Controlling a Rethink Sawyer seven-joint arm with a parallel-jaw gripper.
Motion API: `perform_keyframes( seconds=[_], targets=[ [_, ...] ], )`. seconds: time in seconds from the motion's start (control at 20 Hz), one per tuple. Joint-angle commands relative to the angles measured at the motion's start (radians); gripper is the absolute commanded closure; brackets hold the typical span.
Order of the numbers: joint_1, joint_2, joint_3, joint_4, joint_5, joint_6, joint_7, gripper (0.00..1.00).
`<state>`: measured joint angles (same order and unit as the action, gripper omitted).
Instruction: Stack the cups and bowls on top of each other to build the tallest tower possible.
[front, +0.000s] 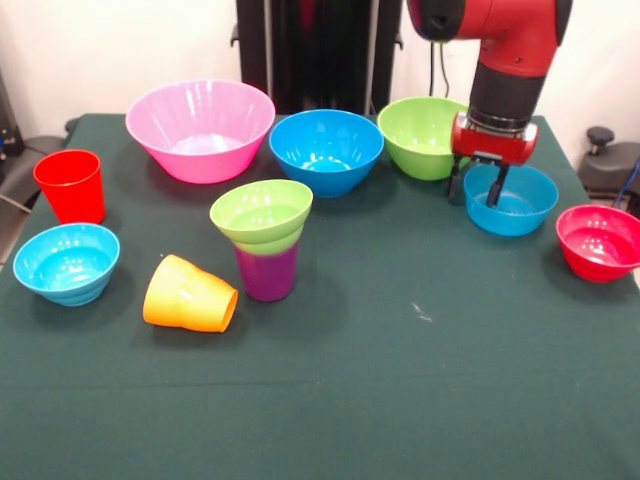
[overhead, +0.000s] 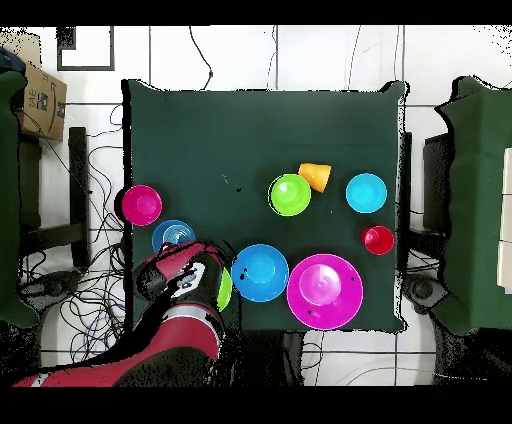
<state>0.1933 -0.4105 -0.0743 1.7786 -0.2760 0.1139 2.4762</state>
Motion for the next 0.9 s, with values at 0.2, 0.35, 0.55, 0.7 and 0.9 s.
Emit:
perform_keyframes(
  seconds=[0.2, 0.35, 0.55, 0.7, 0.9],
  targets=[
    [0.004, 0.111, 0.017, -0.127, 0.007, -0.062, 0.056, 0.00],
    [0.012, 0.115, 0.006, -0.132, 0.007, -0.064, 0.058, 0.00],
    [0.008, 0.109, 0.006, -0.136, 0.005, -0.050, 0.050, 0.00],
    [0.007, 0.099, 0.004, -0.133, 0.005, -0.037, 0.047, 0.00],
    [0.007, 0.101, -0.009, -0.133, -0.002, -0.035, 0.042, 0.00]
  ],
)
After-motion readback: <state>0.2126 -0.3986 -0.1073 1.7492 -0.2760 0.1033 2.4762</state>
